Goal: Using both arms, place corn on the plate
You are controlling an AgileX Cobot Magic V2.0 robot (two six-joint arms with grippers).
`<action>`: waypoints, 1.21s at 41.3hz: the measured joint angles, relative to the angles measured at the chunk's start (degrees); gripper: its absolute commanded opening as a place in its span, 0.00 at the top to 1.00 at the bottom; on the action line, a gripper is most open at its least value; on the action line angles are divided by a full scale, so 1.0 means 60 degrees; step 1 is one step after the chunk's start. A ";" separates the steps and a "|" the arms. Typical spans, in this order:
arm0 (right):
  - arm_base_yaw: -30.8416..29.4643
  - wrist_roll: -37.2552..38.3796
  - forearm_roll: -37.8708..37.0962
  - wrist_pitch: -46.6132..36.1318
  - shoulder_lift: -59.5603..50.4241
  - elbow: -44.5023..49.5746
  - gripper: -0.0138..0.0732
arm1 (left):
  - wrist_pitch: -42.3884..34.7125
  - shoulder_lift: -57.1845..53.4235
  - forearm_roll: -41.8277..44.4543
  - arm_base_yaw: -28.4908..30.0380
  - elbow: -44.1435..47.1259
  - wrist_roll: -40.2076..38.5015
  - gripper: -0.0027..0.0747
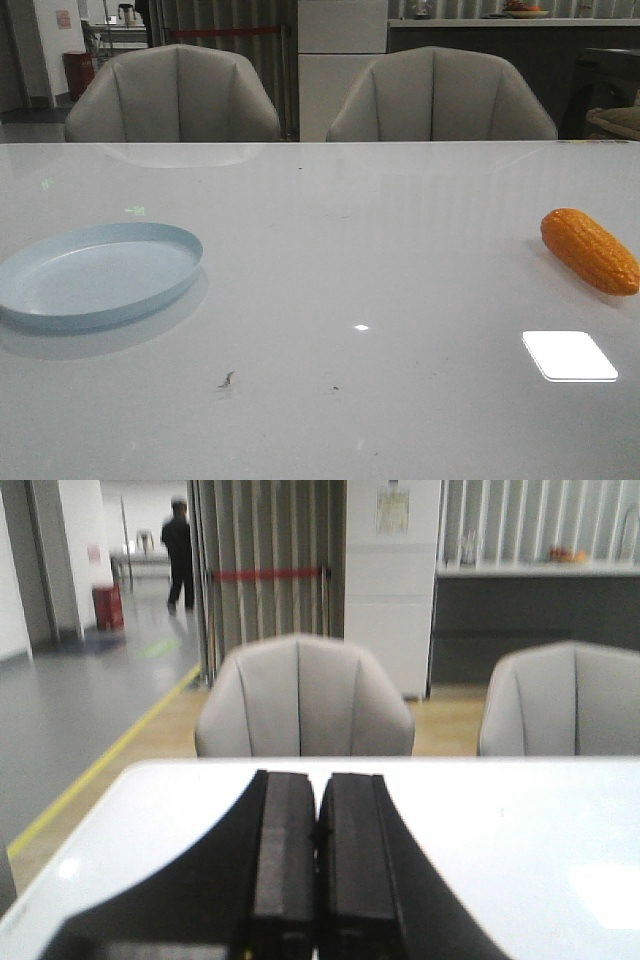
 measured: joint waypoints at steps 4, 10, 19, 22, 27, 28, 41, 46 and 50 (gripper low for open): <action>0.0000 0.0000 0.0000 0.0210 0.0844 0.0000 0.76 | 0.0038 0.0545 0.0000 0.0000 0.0000 0.0000 0.84; 0.0000 0.0000 0.0000 0.0590 0.1760 0.0000 0.76 | 0.0358 0.1031 -0.0202 0.0000 0.0000 0.0000 0.84; 0.0000 0.0000 0.0000 0.0743 0.2394 0.0000 0.61 | 0.1338 0.1603 -0.0441 0.0000 0.0000 0.0000 0.67; 0.0000 0.0000 0.0000 0.0784 0.2501 0.0000 0.47 | 0.1735 0.1869 -0.0441 0.0000 0.0000 0.0000 0.56; 0.0000 0.0000 0.0000 0.0843 0.2594 0.0000 0.28 | 0.2179 0.2362 -0.0441 0.0000 0.0000 0.0000 0.40; 0.0000 0.0000 0.0000 0.0840 0.2620 0.0000 0.25 | 0.2203 0.2467 -0.0441 0.0000 0.0000 0.0000 0.38; 0.0000 0.0000 0.0000 0.1215 0.2617 0.0019 0.22 | 0.2202 0.3390 -0.2022 0.0000 0.0000 0.0000 0.37; 0.0000 0.0000 0.0000 0.1237 0.2617 0.0019 0.22 | 0.2202 0.3472 -0.2383 0.0000 -0.0017 0.0000 0.37; 0.0000 0.0000 0.0000 0.1237 0.2617 0.0019 0.22 | 0.2202 0.3494 -0.2447 0.0000 -0.0265 0.0000 0.37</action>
